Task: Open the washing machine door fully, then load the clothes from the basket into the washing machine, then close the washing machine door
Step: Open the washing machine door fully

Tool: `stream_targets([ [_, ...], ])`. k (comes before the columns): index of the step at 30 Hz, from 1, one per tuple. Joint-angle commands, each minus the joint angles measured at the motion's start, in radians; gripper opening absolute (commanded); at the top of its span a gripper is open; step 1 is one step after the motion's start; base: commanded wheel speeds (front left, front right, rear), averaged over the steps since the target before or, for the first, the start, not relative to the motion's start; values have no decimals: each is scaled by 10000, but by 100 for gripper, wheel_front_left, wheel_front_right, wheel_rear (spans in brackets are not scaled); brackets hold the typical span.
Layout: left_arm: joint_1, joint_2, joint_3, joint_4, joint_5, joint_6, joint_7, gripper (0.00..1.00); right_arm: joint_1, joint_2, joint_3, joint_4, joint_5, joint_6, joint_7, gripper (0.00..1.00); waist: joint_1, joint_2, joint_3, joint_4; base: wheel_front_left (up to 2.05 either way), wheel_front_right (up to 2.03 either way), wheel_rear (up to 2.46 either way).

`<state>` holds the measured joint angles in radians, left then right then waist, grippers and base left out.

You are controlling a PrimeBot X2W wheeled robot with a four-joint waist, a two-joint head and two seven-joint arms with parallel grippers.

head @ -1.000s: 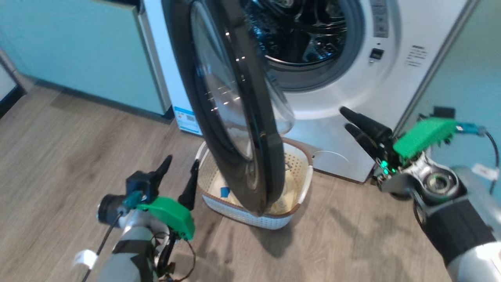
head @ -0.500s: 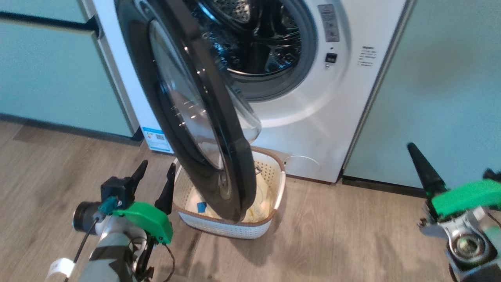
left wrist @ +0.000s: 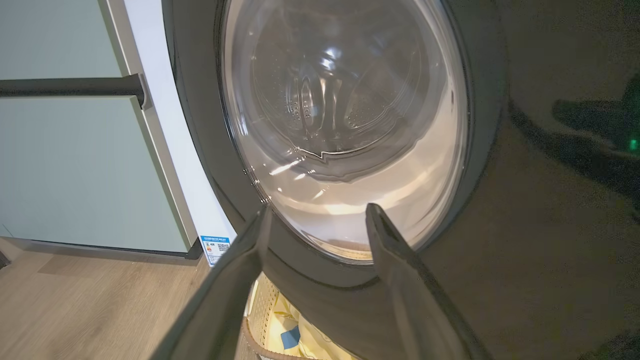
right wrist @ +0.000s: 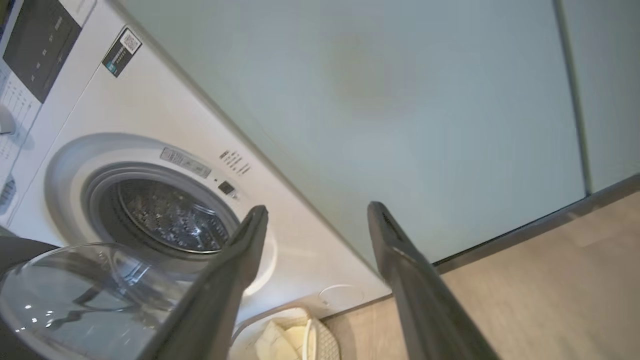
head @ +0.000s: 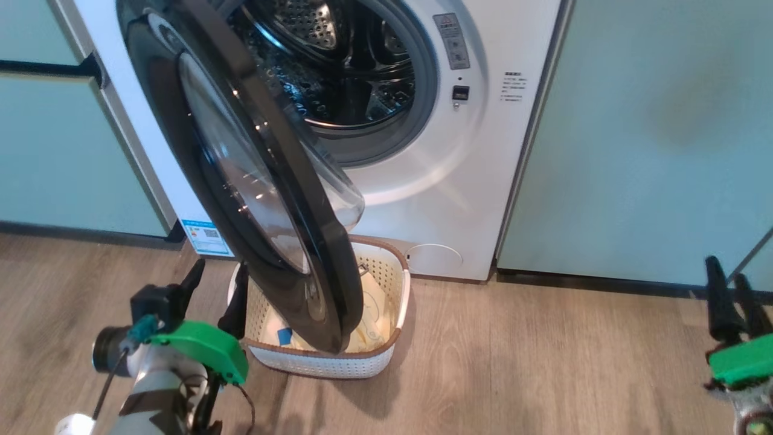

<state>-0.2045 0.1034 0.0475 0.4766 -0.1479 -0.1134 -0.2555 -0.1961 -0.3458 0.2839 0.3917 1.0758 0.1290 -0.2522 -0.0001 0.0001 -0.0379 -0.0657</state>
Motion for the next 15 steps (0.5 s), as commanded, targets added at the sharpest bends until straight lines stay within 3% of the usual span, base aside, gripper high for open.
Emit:
stream_targets([
  [1, -347, 243, 443, -353, 83, -73, -63, 100, 36, 47, -133, -391, -519, 17, -91, 100, 1, -1, 13, -41, 0, 0, 0],
  [7, -310, 182, 622, -381, 85, -102, -63, 100, 966, 790, -1702, -1039, -3326, 17, -93, 100, 1, -1, 46, -95, 0, 0, 0],
  [15, -376, 74, 782, -360, 106, -130, -63, 100, 1875, 1266, -2203, -1816, -6330, 17, -94, 100, 1, -1, 63, -7, 0, 0, 0],
])
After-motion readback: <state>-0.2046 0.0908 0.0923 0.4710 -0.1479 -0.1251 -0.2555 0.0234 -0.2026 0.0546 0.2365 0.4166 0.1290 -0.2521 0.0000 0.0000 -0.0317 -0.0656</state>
